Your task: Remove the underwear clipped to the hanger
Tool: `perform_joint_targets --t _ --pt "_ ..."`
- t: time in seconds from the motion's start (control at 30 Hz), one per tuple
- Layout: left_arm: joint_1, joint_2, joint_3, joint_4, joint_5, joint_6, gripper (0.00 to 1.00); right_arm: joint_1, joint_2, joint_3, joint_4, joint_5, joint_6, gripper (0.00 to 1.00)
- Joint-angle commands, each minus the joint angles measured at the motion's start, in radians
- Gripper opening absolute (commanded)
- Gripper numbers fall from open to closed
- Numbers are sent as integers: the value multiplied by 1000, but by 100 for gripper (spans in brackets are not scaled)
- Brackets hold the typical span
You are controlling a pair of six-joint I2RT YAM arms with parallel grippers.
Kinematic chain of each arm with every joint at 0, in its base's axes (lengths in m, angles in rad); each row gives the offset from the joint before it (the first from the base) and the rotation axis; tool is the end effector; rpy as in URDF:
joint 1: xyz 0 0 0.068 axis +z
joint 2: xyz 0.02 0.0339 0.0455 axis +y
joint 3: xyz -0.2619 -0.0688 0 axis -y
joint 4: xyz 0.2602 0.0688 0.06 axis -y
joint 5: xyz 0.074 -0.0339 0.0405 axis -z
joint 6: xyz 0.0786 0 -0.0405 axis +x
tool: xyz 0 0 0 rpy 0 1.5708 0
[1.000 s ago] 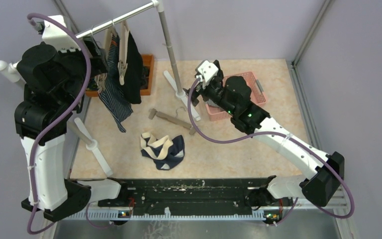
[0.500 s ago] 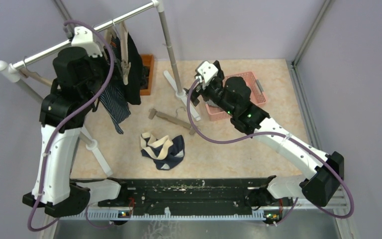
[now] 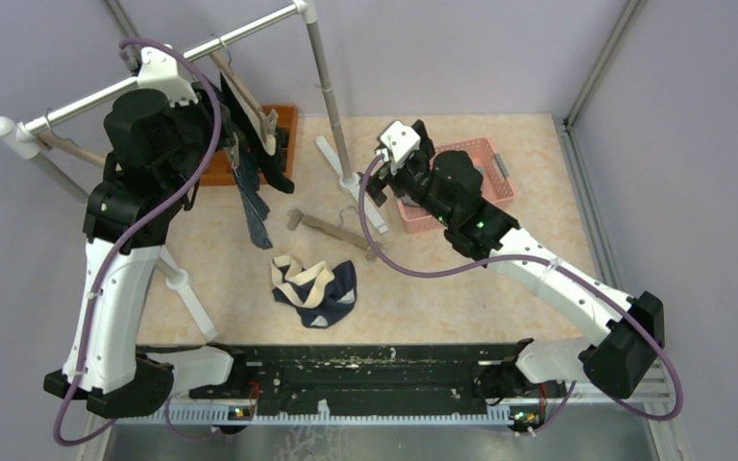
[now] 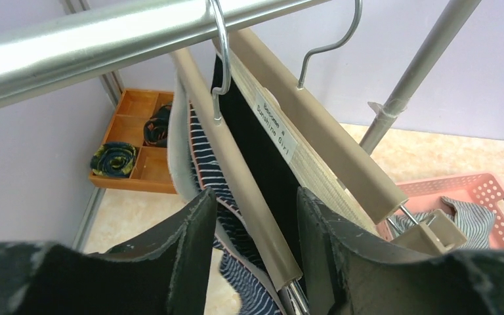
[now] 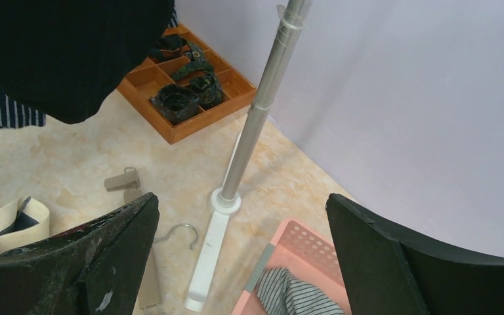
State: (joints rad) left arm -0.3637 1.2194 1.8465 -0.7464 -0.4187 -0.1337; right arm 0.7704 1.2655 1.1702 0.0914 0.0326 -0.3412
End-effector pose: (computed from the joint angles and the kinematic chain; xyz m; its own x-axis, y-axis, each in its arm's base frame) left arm 0.2451 -0.0591 0.5433 -0.1033 -0.0910 -0.9905 -0.0666 0.9942 -0.0844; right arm 0.2591 0.2479 0.3977 0.2224 -0.2502 -0.9423 -0.6348 0.6964 -0.3347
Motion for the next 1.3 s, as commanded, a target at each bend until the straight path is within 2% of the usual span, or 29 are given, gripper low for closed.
perform_joint_targets --t 0.0,0.23,0.57,0.67,0.73,0.87,1.13,1.27 --pt "6 -6 -10 37 -8 -8 56 7 -30 0 65 10 -16 99" --pt "7 3 -22 42 -9 -12 63 7 -40 -8 71 13 -16 99" --pt "13 5 -63 47 -22 -35 57 8 -44 -13 82 49 -37 99" --pt "17 6 -74 51 -22 -41 49 7 -33 -5 76 46 -38 99" --pt "20 5 -80 54 -20 -41 30 7 -30 -3 76 44 -38 99" --pt "25 -7 -104 71 -18 -51 1 7 -23 0 80 50 -41 99" --pt "32 -11 -139 131 -25 -31 0 7 -7 -2 87 58 -44 99" --pt "33 -46 -210 284 -35 14 0 7 -3 -10 92 69 -50 99"
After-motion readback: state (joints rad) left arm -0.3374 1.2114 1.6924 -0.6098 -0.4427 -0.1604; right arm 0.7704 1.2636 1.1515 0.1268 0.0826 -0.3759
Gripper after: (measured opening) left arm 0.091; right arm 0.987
